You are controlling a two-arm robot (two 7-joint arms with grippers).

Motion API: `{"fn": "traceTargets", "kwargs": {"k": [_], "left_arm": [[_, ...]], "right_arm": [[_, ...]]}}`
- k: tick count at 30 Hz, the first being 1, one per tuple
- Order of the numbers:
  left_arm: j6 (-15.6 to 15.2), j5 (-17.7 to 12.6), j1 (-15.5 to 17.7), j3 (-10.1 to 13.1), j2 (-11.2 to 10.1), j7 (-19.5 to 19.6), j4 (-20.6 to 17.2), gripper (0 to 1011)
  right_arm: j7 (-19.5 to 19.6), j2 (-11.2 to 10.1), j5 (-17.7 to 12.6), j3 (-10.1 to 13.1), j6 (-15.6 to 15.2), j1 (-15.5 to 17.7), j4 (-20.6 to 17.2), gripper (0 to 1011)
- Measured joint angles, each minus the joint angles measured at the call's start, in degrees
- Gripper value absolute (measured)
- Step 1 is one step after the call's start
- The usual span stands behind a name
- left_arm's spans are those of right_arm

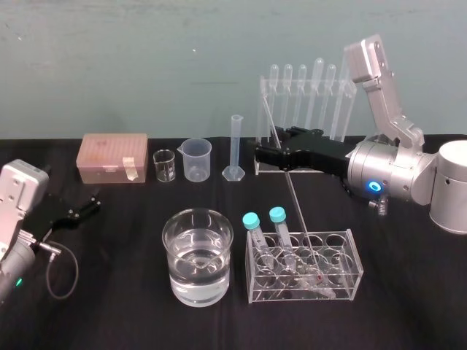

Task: Hold the thermometer with one hand and immerse one end into the beaker, then reinsert it into the test tube rack.

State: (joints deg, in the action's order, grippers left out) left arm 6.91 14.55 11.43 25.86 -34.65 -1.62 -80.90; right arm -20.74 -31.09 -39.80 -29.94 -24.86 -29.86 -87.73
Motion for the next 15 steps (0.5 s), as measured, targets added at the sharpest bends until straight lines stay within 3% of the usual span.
{"fn": "traceTargets", "kwargs": {"k": [15], "left_arm": [[0.0, 0.0, 0.0, 0.0, 0.0, 0.0, 0.0, 1008]], "right_arm": [[0.0, 0.0, -0.1, 0.1, 0.0, 0.0, 0.0, 224]]}}
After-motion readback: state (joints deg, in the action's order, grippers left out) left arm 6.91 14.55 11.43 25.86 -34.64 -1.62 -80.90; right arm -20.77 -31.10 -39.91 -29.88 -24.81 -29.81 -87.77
